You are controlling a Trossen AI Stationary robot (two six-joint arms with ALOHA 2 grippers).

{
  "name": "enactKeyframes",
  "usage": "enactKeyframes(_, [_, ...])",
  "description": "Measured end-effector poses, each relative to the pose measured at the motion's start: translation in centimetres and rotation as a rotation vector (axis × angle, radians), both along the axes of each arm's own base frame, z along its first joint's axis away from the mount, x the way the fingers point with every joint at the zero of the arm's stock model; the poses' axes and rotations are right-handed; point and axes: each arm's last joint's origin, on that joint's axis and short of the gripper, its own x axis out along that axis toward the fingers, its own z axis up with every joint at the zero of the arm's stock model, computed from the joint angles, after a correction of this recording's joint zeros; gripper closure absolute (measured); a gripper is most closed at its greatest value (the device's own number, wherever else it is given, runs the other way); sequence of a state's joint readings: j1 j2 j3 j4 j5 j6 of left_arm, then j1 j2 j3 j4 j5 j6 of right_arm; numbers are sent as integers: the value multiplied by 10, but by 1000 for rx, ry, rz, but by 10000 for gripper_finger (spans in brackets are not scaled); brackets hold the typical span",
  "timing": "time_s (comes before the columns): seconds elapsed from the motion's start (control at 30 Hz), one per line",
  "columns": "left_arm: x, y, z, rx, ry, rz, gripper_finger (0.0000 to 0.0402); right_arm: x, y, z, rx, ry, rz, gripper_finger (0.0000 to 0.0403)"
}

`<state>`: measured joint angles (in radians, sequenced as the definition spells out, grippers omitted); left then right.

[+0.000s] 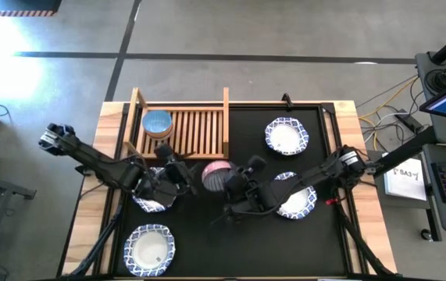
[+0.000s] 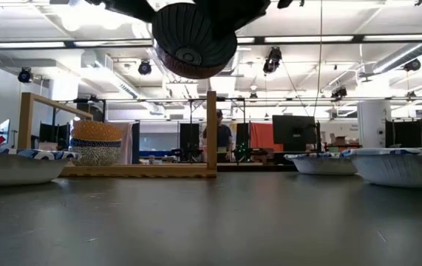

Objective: Place and stack bowls onto a shelf
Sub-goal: Stack the patterned blue bowl on top of the patterned light blue bowl on the shelf

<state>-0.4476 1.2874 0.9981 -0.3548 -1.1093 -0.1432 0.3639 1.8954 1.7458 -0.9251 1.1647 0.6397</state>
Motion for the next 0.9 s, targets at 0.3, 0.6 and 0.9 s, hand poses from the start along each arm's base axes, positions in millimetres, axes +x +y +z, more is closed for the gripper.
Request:
enactKeyframes(0.3, [17, -9, 1, 135, -30, 50, 245, 7, -26, 5, -137, -64, -129, 391])
enactKeyframes(0.6, [24, -12, -7, 170, -30, 111, 245, 13, -50, 7, -171, -87, -205, 390])
enactKeyframes(0.9, [24, -7, -7, 224, -50, 237, 245, 20, -46, 11, -149, -135, -185, 390])
